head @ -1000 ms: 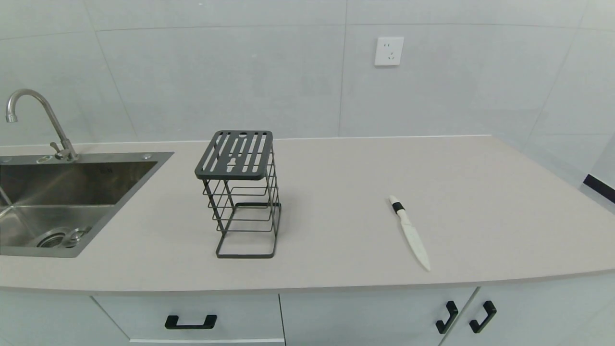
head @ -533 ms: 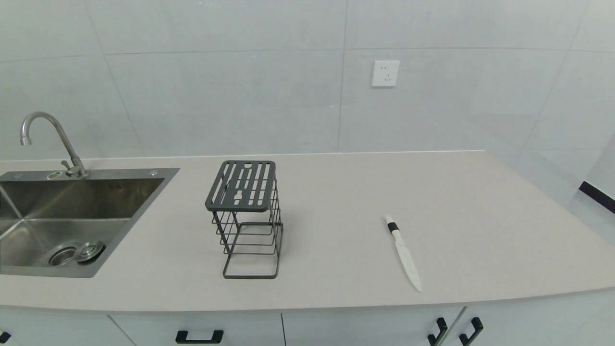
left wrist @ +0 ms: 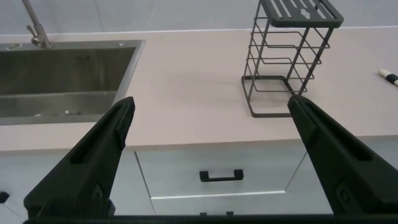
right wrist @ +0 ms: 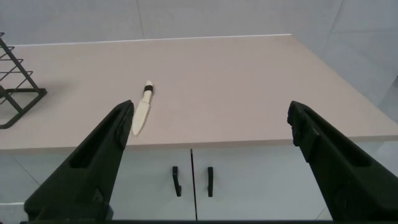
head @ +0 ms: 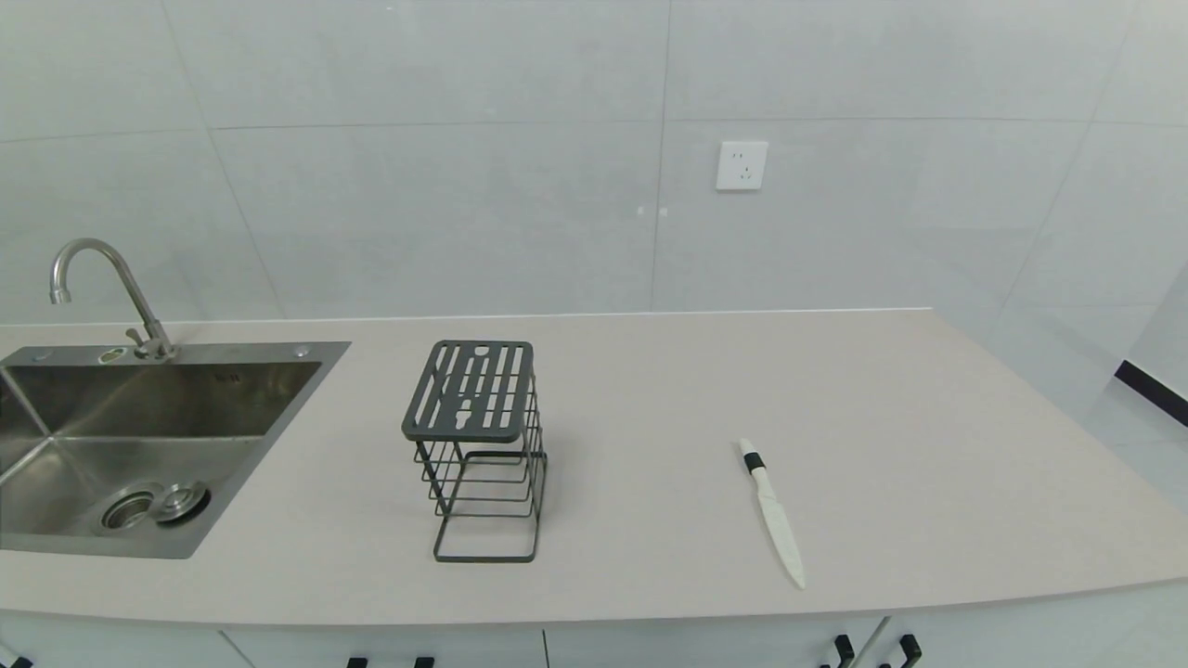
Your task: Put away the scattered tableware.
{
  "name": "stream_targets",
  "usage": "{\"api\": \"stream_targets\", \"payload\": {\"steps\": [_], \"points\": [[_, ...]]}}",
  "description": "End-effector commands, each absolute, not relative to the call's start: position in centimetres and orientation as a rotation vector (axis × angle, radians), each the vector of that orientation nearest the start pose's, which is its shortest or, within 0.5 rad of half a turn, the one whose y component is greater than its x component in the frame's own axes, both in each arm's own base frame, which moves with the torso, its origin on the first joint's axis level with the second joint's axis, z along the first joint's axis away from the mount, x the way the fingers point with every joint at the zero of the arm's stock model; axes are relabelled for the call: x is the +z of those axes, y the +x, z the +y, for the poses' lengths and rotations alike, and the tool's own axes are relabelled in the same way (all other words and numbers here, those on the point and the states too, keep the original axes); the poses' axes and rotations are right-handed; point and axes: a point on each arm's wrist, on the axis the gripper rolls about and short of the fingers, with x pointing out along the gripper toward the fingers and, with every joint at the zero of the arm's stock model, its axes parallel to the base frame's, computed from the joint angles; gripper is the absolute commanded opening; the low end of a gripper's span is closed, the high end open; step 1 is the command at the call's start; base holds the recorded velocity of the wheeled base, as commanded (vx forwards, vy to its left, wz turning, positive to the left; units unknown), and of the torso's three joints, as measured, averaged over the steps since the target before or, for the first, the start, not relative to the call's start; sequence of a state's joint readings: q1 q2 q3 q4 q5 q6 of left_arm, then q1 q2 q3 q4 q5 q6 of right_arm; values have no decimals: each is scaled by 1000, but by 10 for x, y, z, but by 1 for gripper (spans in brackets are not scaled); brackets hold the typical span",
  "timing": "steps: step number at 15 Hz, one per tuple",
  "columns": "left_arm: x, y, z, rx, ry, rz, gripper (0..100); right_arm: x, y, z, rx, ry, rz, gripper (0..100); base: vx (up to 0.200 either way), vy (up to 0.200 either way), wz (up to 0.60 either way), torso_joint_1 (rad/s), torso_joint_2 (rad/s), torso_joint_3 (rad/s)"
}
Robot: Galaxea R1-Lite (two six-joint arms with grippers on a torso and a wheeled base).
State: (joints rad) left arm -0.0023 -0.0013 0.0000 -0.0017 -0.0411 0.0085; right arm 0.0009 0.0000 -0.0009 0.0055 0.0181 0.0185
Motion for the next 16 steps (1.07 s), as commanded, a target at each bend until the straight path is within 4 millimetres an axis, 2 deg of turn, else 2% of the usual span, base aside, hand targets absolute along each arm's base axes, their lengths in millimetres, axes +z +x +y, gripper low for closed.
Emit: {"api": "stream_targets", "payload": {"steps": [1,16], "points": [[76,-23,-1,-43,9,-2,100,75,-23,0,20,18,6,100,0,0,0,0,0,0],[76,-23,-1,-41,6,-2,100,75,-23,0,20,18,3,100,13,0,0,0,0,0]]}}
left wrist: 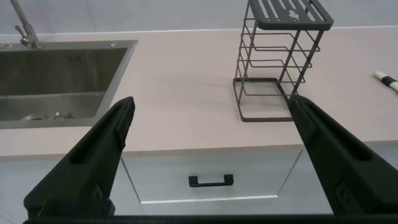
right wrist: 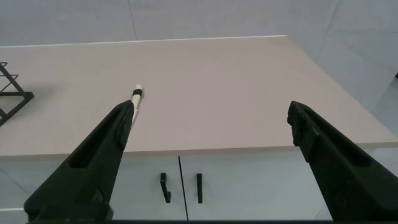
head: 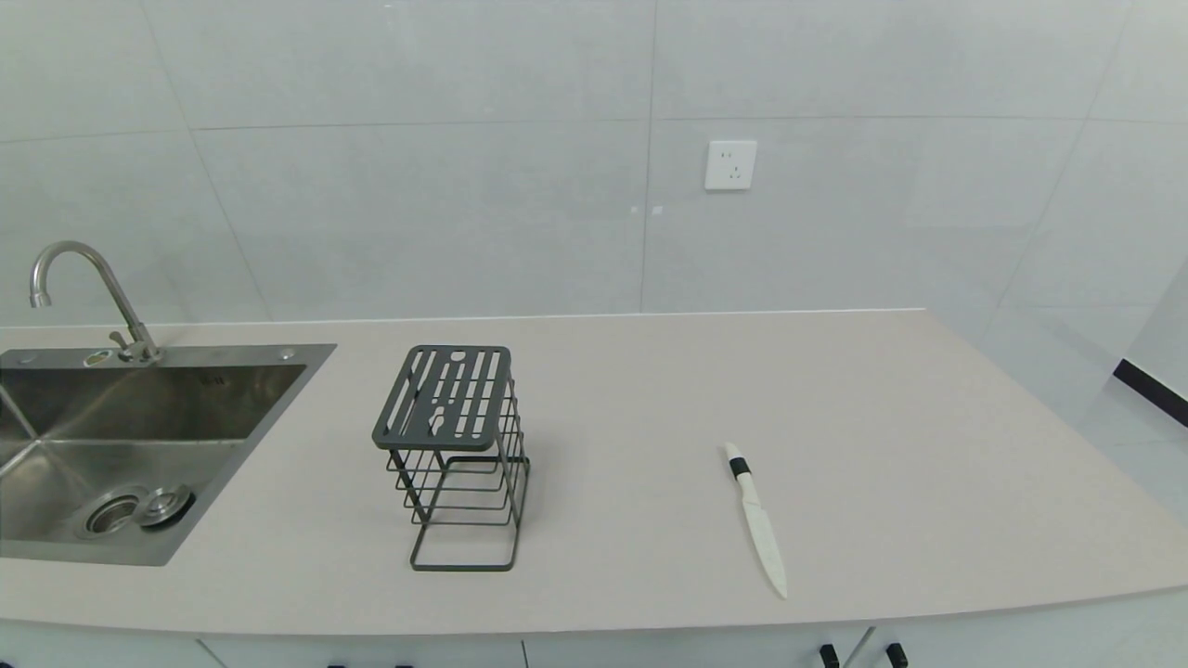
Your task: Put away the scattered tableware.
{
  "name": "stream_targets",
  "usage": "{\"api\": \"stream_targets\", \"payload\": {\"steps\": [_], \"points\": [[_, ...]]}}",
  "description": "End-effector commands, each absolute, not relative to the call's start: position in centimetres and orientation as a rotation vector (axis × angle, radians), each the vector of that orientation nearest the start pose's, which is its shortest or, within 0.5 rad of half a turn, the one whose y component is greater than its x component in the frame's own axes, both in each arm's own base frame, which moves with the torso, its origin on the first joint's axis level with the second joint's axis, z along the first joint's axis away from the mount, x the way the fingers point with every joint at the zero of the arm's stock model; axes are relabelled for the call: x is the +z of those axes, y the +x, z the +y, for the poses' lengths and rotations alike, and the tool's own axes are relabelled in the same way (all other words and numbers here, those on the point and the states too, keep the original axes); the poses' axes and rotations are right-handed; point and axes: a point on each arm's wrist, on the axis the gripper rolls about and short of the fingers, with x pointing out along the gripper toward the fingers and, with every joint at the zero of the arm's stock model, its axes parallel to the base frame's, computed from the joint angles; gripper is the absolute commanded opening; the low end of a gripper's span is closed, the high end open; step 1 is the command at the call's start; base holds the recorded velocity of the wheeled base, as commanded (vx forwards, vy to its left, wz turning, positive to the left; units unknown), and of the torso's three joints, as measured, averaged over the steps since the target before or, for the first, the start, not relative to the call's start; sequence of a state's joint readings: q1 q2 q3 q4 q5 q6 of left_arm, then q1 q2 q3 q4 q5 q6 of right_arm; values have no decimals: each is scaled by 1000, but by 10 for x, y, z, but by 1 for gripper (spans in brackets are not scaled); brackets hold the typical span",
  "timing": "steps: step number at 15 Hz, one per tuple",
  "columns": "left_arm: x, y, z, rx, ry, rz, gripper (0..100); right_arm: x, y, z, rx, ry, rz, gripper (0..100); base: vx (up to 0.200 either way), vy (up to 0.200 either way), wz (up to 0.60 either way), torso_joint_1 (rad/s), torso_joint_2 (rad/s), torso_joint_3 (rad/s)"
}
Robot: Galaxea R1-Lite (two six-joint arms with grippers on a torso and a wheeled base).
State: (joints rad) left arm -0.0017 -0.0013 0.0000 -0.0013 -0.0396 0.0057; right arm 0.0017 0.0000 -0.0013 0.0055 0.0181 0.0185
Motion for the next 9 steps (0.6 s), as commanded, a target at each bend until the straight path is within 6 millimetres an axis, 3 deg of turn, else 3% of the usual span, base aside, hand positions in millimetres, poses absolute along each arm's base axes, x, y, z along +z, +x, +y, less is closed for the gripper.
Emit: {"api": "stream_targets", "payload": {"steps": [1,9], "points": [[76,-23,-1,-41,6,-2,100,75,-23,0,20,18,5,100,0,0,0,0,0,0],[76,-23,-1,-51,6,-2,100,75,-23,0,18,15,3,100,0,0,0,0,0,0]]}}
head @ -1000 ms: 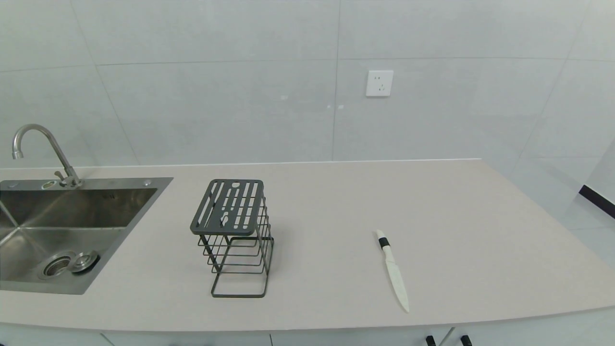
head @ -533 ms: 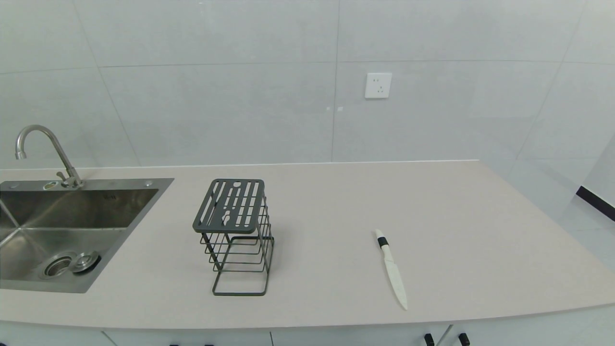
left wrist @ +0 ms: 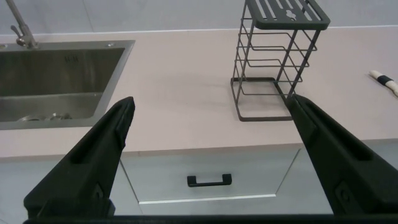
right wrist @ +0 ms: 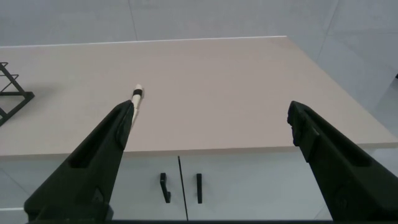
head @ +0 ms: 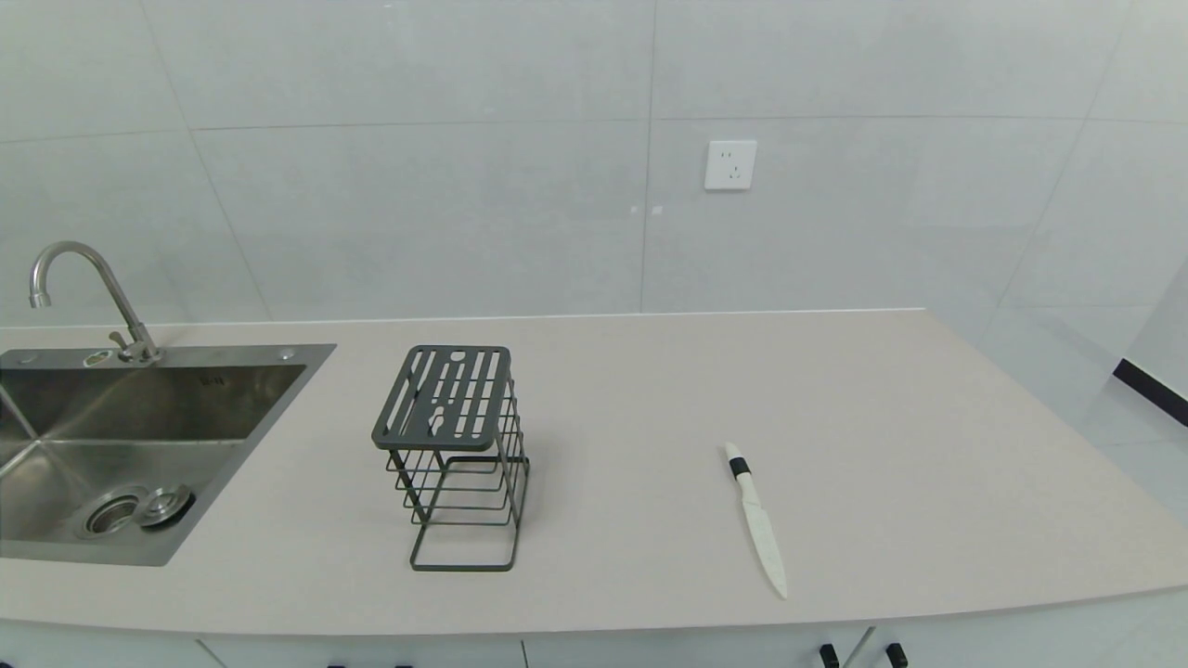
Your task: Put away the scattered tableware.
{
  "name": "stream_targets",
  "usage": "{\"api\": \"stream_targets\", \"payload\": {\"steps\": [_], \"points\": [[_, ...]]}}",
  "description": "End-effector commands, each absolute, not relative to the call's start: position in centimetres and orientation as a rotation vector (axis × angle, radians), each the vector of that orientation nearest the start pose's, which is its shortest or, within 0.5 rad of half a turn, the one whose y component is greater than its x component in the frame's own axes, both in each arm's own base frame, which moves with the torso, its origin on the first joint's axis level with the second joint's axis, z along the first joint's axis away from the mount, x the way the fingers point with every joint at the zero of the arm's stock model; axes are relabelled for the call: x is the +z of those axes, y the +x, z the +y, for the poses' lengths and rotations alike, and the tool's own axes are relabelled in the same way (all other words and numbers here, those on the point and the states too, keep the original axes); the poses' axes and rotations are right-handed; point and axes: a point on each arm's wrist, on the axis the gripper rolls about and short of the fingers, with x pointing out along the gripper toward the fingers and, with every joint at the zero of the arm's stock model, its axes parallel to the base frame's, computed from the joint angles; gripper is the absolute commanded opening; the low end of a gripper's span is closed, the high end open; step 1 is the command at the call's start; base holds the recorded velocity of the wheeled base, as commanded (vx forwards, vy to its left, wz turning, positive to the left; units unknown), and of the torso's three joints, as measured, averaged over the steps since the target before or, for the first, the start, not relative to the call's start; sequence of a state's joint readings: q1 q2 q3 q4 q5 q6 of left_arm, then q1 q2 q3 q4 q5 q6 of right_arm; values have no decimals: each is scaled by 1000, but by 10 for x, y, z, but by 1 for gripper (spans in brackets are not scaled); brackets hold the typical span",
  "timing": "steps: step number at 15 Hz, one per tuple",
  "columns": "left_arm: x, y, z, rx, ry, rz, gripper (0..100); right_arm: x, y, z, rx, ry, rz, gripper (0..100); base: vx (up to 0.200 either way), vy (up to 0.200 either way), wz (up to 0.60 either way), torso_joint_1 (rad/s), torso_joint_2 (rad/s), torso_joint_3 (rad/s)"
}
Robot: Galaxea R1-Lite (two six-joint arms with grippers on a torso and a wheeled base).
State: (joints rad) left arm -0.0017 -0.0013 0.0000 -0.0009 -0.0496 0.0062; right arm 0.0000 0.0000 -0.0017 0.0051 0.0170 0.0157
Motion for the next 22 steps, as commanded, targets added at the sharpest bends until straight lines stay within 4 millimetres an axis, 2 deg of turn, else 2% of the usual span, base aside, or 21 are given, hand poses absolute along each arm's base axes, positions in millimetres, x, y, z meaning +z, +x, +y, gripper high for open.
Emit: {"api": "stream_targets", "payload": {"steps": [1,8,10,11,12,13,14,15,18,19,20,21,22], "points": [[76,-23,-1,-52,6,-2,100,75,-23,0,17,15,5,100,0,0,0,0,0,0],[76,-23,-1,-46,-20,-3,100,75,-23,1,32,-6,3,100,0,0,0,0,0,0],[76,-23,-1,-48,-21,-3,100,80,-23,1,47,-4,-48,100,0,0,0,0,0,0],[76,-23,-1,-49,-14,-3,100,88,-24,1,47,-6,-109,100,0,0,0,0,0,0],[76,-23,-1,-51,-3,-1,100,111,-27,2,101,-25,-186,100,0,0,0,0,0,0],[76,-23,-1,-51,-3,-1,100,128,-25,5,220,-58,-174,100,0,0,0,0,0,0],[76,-23,-1,-51,-5,-1,100,132,-21,6,273,-57,-128,100,0,0,0,0,0,0],[76,-23,-1,-49,-5,-1,100,129,-8,7,316,-45,6,100,0,0,0,0,0,0],[76,-23,-1,-49,-3,-1,100,124,20,9,395,-8,263,100,0,0,0,0,0,0],[76,-23,-1,-49,-3,-1,100,123,26,9,405,1,312,100,0,0,0,0,0,0],[76,-23,-1,-49,-1,-1,100,121,41,10,403,27,423,100,0,0,0,0,0,0],[76,-23,-1,-49,-1,-1,100,121,42,10,403,28,431,100,0,0,0,0,0,0],[76,-23,-1,-48,-1,-1,100,122,60,12,404,36,526,100,0,0,0,0,0,0]]}}
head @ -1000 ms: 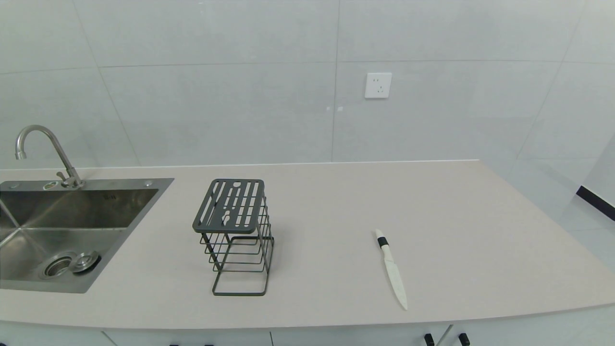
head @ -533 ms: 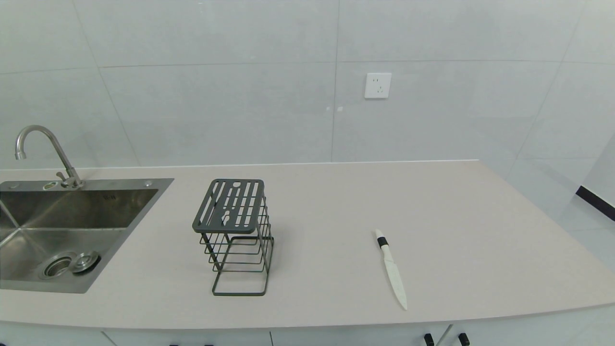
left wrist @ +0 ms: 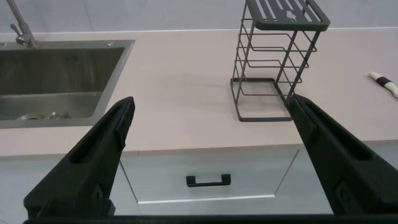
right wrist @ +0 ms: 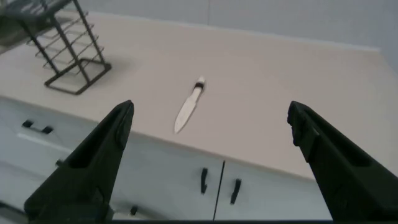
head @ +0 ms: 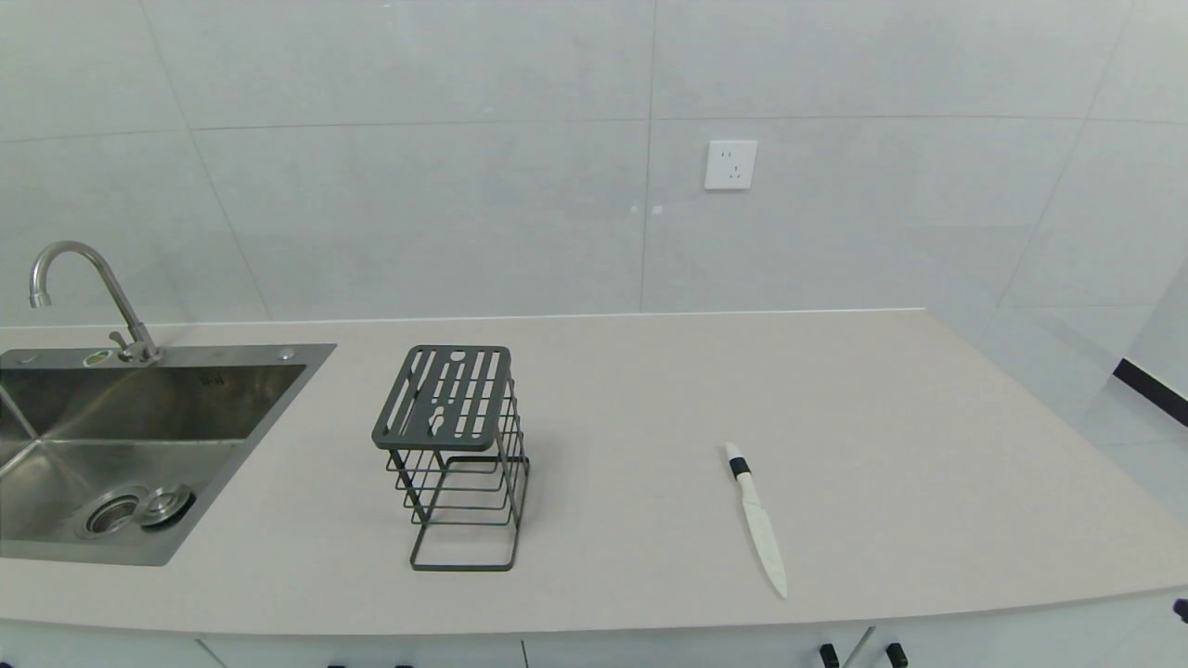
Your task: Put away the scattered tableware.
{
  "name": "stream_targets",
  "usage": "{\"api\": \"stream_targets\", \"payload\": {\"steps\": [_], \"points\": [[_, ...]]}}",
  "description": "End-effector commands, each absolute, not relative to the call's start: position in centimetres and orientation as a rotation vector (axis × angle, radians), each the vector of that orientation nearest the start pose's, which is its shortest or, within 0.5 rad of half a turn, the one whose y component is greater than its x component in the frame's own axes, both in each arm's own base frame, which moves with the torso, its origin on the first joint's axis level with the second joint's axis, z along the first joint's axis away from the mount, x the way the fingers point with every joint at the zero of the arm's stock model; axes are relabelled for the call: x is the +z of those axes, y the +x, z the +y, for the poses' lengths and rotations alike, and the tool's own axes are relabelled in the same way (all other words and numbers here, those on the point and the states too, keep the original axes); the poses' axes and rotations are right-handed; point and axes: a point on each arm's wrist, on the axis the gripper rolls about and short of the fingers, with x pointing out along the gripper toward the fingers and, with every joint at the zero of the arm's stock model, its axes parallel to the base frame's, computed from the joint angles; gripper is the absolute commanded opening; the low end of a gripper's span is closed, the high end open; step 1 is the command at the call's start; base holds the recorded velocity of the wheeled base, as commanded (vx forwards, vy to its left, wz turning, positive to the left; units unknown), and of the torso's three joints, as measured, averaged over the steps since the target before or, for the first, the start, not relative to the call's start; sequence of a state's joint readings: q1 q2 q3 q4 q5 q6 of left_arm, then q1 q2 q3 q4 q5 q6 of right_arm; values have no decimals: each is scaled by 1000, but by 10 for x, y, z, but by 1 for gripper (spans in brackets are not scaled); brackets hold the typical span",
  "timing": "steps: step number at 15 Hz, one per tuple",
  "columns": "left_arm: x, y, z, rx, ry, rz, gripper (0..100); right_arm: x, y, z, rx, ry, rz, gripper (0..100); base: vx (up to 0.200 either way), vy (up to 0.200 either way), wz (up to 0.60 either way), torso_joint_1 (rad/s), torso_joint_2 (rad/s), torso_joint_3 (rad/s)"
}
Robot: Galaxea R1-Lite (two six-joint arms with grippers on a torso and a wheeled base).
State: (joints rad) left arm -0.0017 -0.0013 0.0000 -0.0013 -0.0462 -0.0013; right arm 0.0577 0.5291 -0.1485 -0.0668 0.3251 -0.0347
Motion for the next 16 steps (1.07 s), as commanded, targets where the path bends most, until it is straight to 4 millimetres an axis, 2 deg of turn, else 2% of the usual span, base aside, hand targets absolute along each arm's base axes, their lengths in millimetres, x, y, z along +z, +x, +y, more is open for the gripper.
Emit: {"api": "stream_targets", "payload": {"steps": [1,4,8,10,14,16], "points": [[76,-23,-1,-48,0,-2,100,121,68,13,406,35,558,100,0,0,0,0,0,0],[75,-23,-1,-48,11,0,100,128,96,15,421,12,571,100,0,0,0,0,0,0],[75,-23,-1,-46,14,0,100,136,159,22,492,4,550,100,0,0,0,0,0,0],[75,-23,-1,-44,20,0,100,130,184,26,501,1,551,100,0,0,0,0,0,0],[75,-23,-1,-44,21,0,100,109,201,48,588,-25,602,100,0,0,0,0,0,0],[75,-23,-1,-44,21,0,100,105,204,54,558,-50,623,100,0,0,0,0,0,0]]}}
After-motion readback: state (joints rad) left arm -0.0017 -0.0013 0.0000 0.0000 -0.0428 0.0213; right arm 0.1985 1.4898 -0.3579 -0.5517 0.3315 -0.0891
